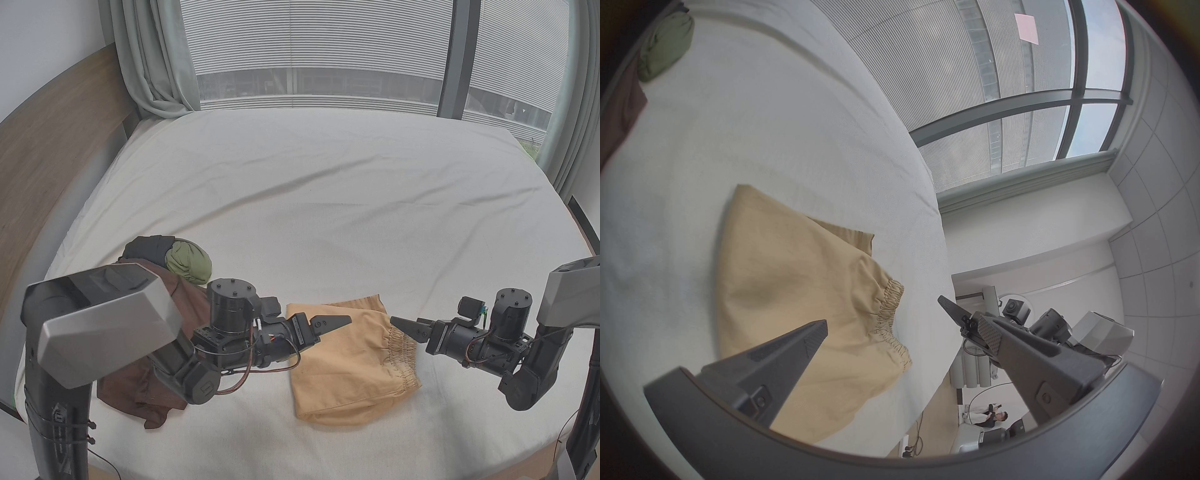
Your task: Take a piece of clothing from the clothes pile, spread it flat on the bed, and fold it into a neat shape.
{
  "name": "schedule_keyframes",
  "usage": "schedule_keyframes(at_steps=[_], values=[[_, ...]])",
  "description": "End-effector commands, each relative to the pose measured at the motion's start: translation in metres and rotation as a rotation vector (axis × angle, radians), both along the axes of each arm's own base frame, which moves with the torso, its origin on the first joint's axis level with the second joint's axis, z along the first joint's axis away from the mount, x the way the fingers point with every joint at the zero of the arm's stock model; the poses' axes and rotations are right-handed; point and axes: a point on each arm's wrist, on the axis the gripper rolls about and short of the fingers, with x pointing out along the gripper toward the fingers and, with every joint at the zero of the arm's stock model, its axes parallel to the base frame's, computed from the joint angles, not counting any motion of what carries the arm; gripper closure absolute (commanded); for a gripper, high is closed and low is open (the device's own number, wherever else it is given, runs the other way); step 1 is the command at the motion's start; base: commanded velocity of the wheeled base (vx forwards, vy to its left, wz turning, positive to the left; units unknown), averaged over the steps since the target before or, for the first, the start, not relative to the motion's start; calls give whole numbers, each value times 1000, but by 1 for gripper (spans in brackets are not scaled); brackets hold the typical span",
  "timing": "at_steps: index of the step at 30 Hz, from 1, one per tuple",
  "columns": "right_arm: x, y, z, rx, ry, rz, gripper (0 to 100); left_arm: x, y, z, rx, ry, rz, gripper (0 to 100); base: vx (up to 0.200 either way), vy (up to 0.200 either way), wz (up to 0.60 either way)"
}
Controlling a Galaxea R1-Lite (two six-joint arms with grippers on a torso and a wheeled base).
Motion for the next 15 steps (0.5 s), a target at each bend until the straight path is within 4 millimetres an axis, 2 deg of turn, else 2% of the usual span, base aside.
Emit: schedule_keyframes(at_steps=[1,4,7,11,12,15], values=[[-3,3,-2,-3,9,12,0,-8,27,24,6,-51,32,0,0,0,0],[-3,4,-2,-3,9,17,0,-11,39,28,21,-68,43,0,0,0,0],[-5,5,-2,-6,15,22,0,-20,68,39,16,-103,48,0,0,0,0],[-6,7,-3,-7,16,26,0,-29,91,52,-4,-133,70,0,0,0,0],[-7,8,-3,-7,18,29,0,-35,104,59,-14,-144,82,0,0,0,0],[-7,9,-3,-8,19,35,0,-44,126,68,-25,-163,100,0,0,0,0]])
